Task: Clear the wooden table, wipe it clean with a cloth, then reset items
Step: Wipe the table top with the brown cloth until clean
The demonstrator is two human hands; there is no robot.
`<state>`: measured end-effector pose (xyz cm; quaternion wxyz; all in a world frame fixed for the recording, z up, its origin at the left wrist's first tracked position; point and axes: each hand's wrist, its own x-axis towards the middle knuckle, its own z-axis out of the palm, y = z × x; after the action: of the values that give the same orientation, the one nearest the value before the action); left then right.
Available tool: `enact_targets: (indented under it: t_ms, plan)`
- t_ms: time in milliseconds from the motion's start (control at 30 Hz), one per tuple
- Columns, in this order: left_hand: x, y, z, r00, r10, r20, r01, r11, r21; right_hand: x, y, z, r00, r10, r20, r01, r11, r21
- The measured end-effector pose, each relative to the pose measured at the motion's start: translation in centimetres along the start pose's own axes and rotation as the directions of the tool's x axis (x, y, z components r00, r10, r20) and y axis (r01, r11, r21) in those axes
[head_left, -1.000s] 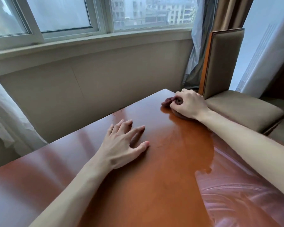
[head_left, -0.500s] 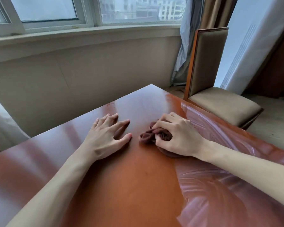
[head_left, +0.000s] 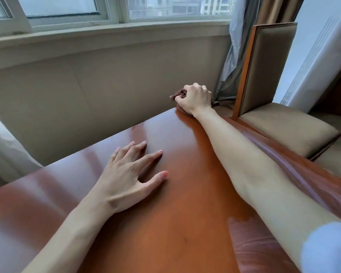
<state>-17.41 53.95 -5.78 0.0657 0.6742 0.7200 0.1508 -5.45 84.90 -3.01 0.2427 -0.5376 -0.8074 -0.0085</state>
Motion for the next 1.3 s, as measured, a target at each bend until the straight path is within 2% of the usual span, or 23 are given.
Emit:
enact_targets:
  t_ms: [100,300,433,533,667,833,933,1033,1167,1300]
  plan:
    - [-0.1,0.3,-0.2,1.0,-0.006,0.014,0.006,1.0,0.004,-1.3,-0.3,-0.8,1.0,0.02,0.013,-0.02,1.0,0.009]
    - [-0.2,0.9,-0.7,0.998,-0.043,0.034,0.045,0.998,-0.039,-16.8,-1.3,-7.7,0.971,-0.225,0.084,0.218,0.973,0.076]
    - [-0.4,1.0,-0.6,0.999,-0.04,0.033,0.04,0.999,-0.023,-29.4,-1.9,-12.1,0.934,-0.358,0.021,0.353,0.928,0.121]
    - [-0.5,0.9,-0.6,0.998,-0.036,0.046,0.035,0.999,0.013,-34.0,-2.1,-13.9,0.896,-0.443,0.026,0.433,0.886,0.168]
    - [-0.2,0.7,-0.4,0.999,-0.031,0.034,0.029,0.999,0.043,-29.9,-1.8,-12.9,0.911,-0.41,0.053,0.398,0.904,0.153]
    - [-0.1,0.1,0.1,1.0,-0.017,0.014,0.016,0.999,0.047,-14.7,0.4,-6.4,0.989,-0.148,0.018,0.146,0.987,0.07]
    - [0.0,0.0,0.0,1.0,-0.003,0.0,0.003,0.999,0.037,-6.9,1.3,-3.0,0.998,-0.048,-0.034,0.05,0.997,0.055]
    - [0.0,0.1,0.1,1.0,-0.005,-0.016,0.005,1.0,0.019,-1.8,1.2,-1.2,1.0,0.011,-0.01,-0.011,1.0,0.022]
    - [0.0,0.1,0.1,1.0,-0.014,-0.013,0.014,1.0,0.021,-2.1,0.9,-1.6,0.997,0.07,0.016,-0.069,0.997,-0.019]
    - [-0.1,0.6,-0.2,1.0,-0.028,0.011,0.028,0.999,0.026,-11.1,0.1,-5.4,0.997,-0.045,0.055,0.046,0.999,-0.011]
